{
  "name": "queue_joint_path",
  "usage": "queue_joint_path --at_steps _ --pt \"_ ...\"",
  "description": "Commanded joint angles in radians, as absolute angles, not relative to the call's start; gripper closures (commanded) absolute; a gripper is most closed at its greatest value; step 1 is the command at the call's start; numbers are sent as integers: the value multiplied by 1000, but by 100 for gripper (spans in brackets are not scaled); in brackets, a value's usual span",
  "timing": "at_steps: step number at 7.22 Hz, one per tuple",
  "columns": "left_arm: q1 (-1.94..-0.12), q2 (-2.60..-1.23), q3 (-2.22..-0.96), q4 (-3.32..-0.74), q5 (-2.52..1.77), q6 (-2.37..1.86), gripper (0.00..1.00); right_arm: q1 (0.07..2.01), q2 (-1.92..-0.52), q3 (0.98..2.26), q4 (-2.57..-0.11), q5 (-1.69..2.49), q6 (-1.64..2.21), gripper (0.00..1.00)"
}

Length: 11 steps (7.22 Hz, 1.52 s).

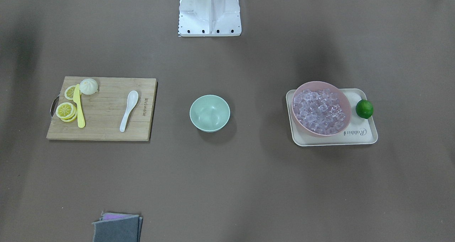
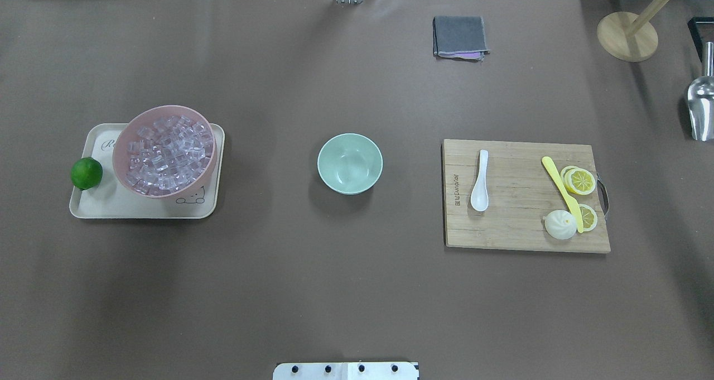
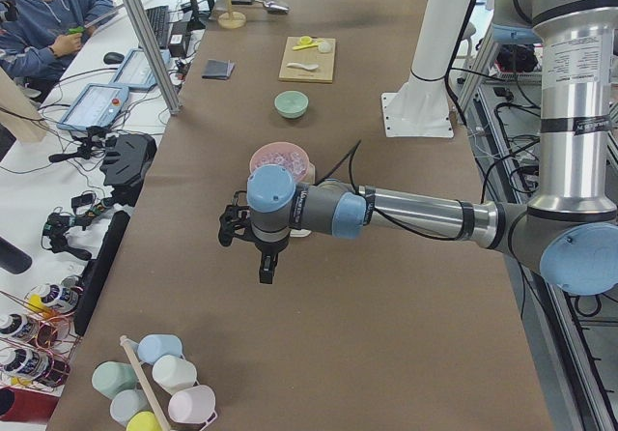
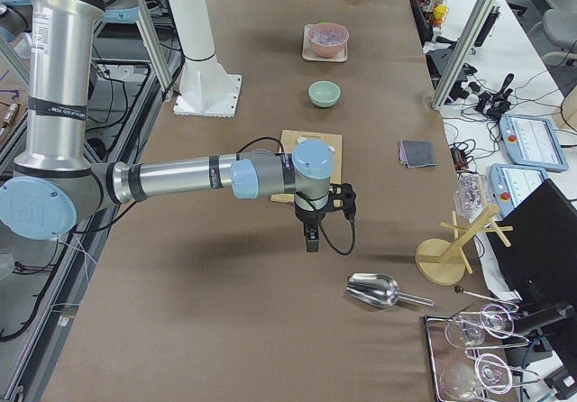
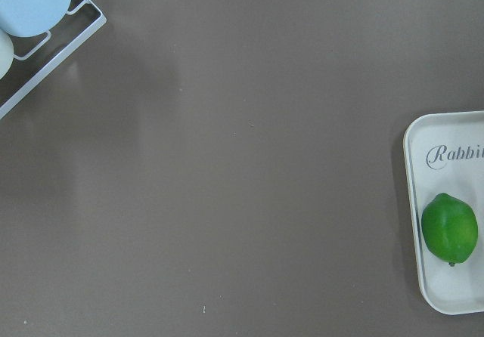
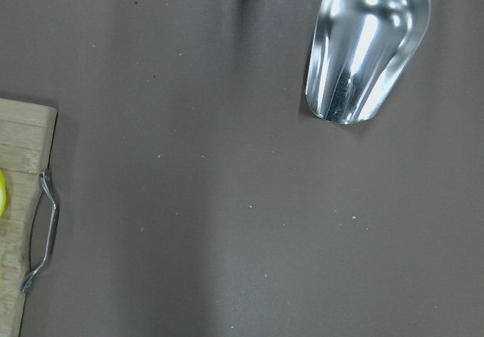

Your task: Put spoon and ice into bowl

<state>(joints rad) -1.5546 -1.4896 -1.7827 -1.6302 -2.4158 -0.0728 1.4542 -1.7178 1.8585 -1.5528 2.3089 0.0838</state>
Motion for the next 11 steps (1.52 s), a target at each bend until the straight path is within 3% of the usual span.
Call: queue_joint_path --at_steps 1,11 --pt "-1554 -1499 -1779 -1634 -2416 -71 2 1454 -1721 1861 -1554 2315 84 0" --pt "-1549 -1489 -1760 -1684 -2418 -78 2 1451 -1723 1850 -1474 2393 86 0"
